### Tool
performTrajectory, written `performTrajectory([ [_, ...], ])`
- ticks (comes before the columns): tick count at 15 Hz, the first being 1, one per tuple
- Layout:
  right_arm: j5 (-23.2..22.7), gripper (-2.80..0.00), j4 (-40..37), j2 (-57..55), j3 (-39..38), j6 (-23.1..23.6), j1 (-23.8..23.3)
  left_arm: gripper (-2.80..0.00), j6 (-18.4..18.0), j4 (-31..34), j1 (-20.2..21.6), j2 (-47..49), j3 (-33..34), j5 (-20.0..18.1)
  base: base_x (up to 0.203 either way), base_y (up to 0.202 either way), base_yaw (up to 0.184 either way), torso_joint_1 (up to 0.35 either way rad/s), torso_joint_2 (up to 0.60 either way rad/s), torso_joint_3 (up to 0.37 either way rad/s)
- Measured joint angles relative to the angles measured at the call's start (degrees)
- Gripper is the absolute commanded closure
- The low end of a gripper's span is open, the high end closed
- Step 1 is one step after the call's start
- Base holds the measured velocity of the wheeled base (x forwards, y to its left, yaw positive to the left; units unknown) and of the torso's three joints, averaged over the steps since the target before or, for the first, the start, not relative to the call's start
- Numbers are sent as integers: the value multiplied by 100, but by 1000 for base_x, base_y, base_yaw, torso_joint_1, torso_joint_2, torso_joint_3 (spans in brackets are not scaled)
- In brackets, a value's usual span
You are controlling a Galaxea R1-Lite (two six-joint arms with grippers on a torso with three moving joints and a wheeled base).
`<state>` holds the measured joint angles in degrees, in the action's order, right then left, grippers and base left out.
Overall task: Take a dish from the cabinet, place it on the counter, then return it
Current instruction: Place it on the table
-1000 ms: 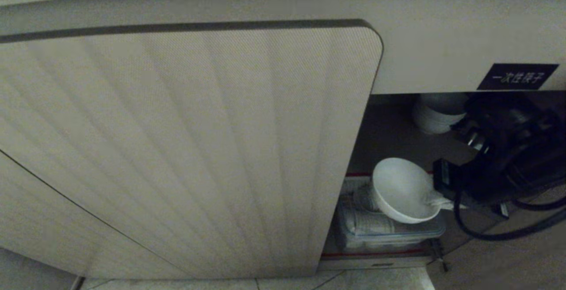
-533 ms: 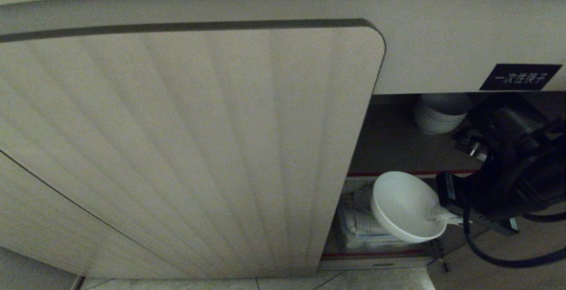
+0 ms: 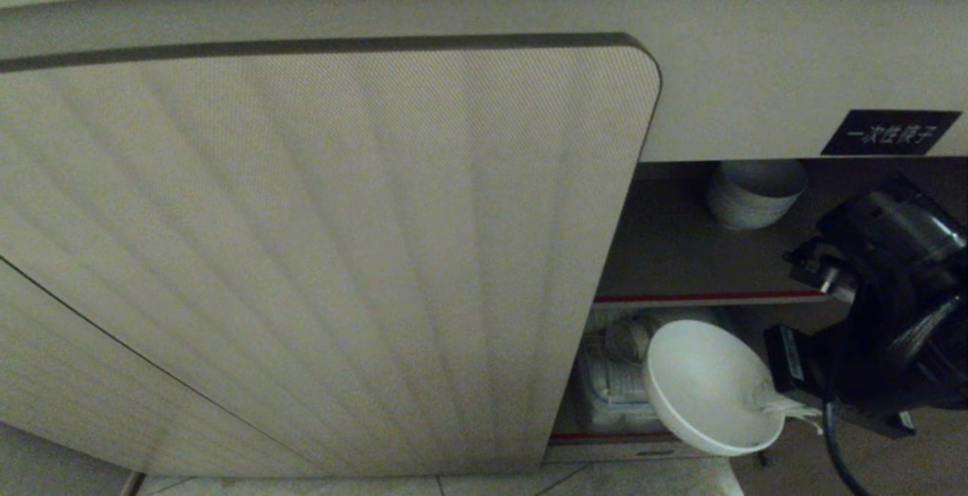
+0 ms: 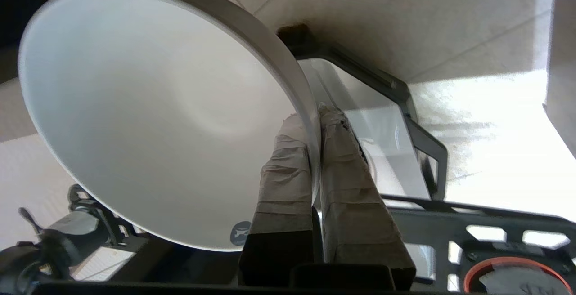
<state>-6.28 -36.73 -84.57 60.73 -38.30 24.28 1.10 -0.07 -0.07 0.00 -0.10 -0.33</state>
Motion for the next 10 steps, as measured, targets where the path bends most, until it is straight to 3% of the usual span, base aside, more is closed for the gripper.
performTrajectory([
  [7,46,0,-393,500,-258,52,11,0,0,-2,0,0,0,4,0,0,0,0,0,0],
  [10,160,0,-408,853,-470,601,2,0,2,-2,2,0,0,0,0,0,0,0,0,0],
])
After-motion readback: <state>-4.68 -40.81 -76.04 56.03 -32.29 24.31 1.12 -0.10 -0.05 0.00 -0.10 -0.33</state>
